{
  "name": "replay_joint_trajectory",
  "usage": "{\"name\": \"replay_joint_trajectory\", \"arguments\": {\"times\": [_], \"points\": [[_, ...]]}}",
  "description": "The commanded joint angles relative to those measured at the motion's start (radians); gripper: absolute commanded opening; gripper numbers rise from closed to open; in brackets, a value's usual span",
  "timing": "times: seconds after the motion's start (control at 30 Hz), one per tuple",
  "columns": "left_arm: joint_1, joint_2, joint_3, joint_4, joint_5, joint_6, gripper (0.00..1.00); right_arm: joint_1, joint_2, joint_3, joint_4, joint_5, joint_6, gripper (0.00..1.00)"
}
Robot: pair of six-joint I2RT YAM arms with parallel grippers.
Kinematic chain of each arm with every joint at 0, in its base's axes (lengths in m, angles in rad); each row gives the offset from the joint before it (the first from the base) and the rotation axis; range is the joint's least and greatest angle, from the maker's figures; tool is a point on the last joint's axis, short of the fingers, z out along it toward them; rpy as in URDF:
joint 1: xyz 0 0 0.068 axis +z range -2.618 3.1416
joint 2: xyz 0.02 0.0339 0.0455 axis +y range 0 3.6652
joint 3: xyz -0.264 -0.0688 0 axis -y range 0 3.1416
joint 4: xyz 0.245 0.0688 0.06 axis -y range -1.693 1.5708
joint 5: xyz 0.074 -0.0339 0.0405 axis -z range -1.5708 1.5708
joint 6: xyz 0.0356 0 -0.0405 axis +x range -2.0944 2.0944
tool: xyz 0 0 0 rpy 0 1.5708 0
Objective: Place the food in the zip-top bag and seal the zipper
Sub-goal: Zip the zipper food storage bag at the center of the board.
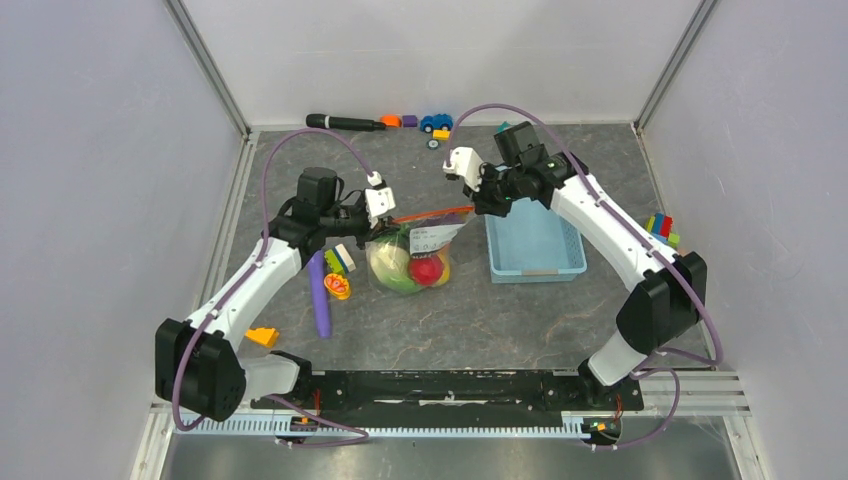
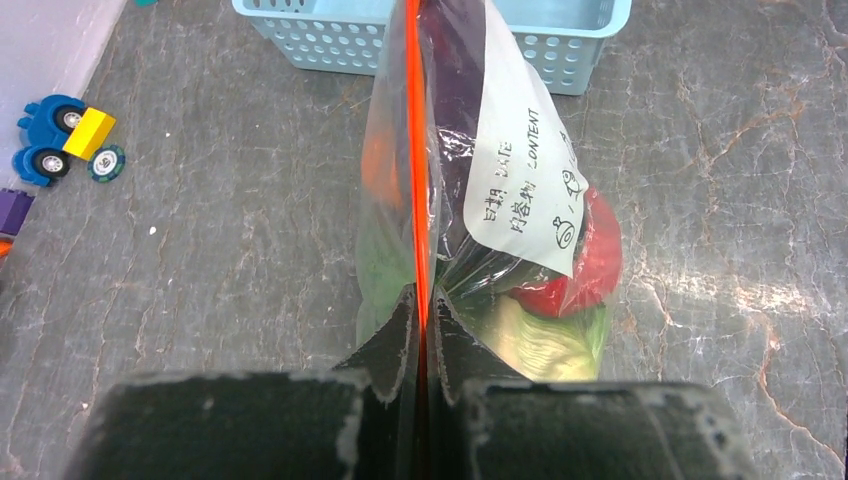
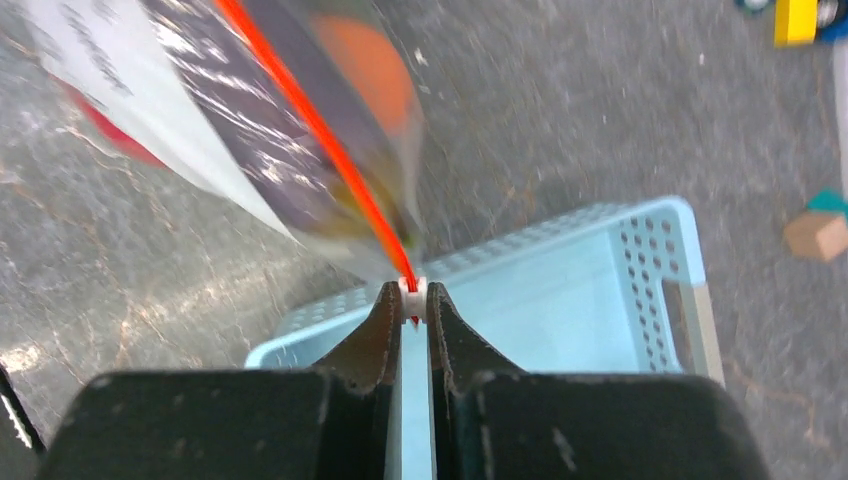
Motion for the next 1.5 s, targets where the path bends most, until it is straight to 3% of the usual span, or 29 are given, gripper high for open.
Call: {"name": "replay_joint_trajectory", "arguments": {"times": [0.0,0.4,0.7,0.83,0.93,1.0,1.03,1.2,1.37,1.47], "points": [[0.028,-0.045,-0.006,-0.041,-0.025,0.043,0.02,-0.079,0.035,0.018,-0.117,0.191,-0.039,0.00],[0.028,-0.047,-0.008,-0.041,-0.019,0.045,0.02,-0.081,0.025,0.025,-0.087,0.147,-0.034,0.00],[0.029,-0.047,0.001,-0.040,0.068,0.046,0.06,-0.082,-0.030,-0.082,0.080,0.095,0.057,0.00],[0.027,-0.041,0.006,-0.033,0.143,0.043,0.25,-0.082,-0.097,-0.229,0.264,0.074,0.169,0.00],[0.025,-0.026,0.016,-0.016,0.154,0.005,0.45,-0.078,-0.144,-0.346,0.416,0.017,0.273,0.00],[0.023,-0.017,0.021,0.047,0.116,-0.082,0.88,-0.070,-0.167,-0.417,0.504,-0.007,0.345,0.00],[0.022,-0.015,0.025,0.101,0.083,-0.155,0.99,-0.060,-0.180,-0.444,0.549,-0.006,0.378,0.00],[0.022,-0.015,0.085,0.212,-0.176,-0.425,1.00,-0.006,-0.259,-0.585,0.721,0.119,0.511,0.00],[0.019,-0.080,0.043,0.229,-0.170,-0.524,1.00,0.065,-0.249,-0.671,0.836,0.195,0.602,0.00],[0.013,-0.145,-0.003,0.269,-0.309,-0.658,1.00,0.127,-0.201,-0.667,0.835,0.313,0.595,0.00]]}}
